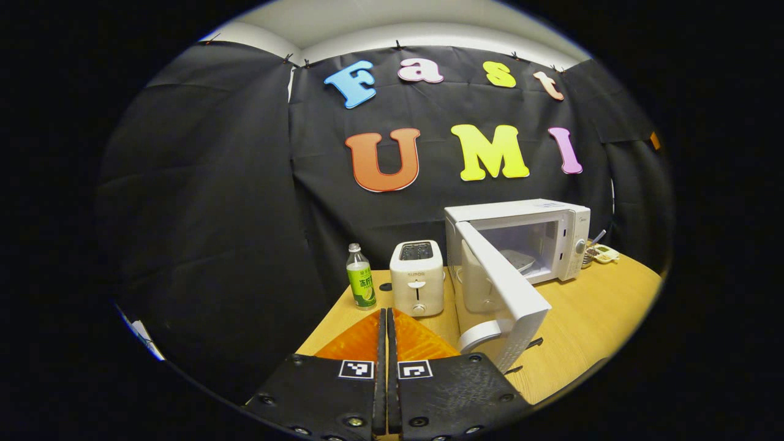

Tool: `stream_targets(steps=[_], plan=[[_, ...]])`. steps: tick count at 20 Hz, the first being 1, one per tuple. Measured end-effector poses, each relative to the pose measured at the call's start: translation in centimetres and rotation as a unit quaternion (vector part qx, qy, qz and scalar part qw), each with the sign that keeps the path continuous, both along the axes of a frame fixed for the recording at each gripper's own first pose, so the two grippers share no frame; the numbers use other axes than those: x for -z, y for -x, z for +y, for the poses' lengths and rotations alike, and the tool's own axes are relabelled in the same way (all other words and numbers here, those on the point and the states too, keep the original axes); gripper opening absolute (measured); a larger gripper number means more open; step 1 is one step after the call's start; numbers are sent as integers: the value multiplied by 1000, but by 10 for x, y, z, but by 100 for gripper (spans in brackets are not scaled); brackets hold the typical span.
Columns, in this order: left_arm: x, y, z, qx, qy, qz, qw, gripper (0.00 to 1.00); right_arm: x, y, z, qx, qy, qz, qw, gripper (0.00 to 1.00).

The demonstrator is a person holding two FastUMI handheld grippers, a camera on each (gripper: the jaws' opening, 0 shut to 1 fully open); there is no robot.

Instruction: Open the microwave oven with the left hand, put the food in, and close the microwave oven.

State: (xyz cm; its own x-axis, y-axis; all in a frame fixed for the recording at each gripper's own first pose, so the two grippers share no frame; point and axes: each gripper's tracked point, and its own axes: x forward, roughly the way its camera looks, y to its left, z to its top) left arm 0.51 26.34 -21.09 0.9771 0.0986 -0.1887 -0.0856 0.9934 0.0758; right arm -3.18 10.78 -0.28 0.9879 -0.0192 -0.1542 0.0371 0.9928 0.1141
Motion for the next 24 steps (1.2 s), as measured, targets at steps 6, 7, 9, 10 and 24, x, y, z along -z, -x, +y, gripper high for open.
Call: stream_targets(steps=[6,7,9,10,24], plan=[[29,-19,-24,20,19,19,999,0,-12,5,-17,17,23,-2,1000,91],[31,-21,-26,15,19,19,1000,0,-15,5,-18,15,21,-2,1000,100],[33,-21,-33,11,32,22,999,0,-19,4,-25,15,9,-5,1000,100],[32,-20,-42,13,43,22,999,0,-21,3,-28,14,8,-7,1000,100],[7,-52,-230,143,36,5,989,0,-45,-27,-63,-26,4,-30,999,100]])
